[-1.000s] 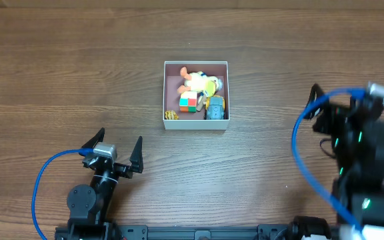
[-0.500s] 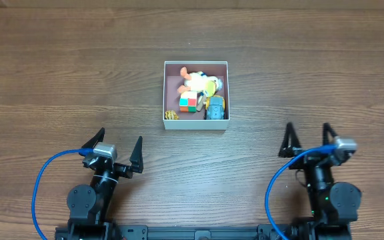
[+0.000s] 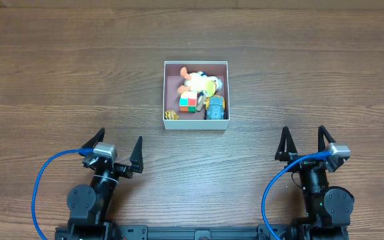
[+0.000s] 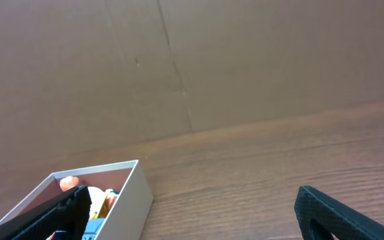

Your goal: Pack container

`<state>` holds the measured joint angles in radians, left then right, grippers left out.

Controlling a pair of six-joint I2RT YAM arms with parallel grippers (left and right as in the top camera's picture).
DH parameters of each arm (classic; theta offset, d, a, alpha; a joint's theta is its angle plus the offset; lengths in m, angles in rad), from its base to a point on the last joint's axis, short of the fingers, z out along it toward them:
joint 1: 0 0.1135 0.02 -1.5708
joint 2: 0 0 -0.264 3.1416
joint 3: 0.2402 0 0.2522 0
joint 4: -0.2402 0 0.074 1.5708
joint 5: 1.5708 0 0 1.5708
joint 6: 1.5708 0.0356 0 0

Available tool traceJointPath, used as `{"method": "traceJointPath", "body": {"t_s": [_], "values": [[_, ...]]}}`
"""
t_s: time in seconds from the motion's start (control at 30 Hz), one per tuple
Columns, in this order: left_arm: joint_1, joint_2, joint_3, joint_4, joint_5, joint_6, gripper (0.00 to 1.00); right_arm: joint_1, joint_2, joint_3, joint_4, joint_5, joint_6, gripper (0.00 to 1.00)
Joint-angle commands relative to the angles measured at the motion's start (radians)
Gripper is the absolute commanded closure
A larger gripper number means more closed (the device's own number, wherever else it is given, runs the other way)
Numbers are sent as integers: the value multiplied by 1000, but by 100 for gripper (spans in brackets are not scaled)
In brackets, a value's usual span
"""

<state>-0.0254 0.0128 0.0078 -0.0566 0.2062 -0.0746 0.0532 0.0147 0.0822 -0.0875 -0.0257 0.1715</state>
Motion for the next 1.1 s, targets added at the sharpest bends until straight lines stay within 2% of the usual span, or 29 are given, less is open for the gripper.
{"method": "traceJointPath", "body": {"t_s": [0.0, 0.2, 1.07], "values": [[6, -8, -3, 1, 4, 8, 0, 3, -12, -16, -9, 17, -3, 0], [6, -8, -3, 1, 4, 7, 0, 3, -12, -65, -13, 23, -5, 0], [6, -8, -3, 1, 4, 8, 0, 3, -12, -65, -14, 24, -19, 0]]}}
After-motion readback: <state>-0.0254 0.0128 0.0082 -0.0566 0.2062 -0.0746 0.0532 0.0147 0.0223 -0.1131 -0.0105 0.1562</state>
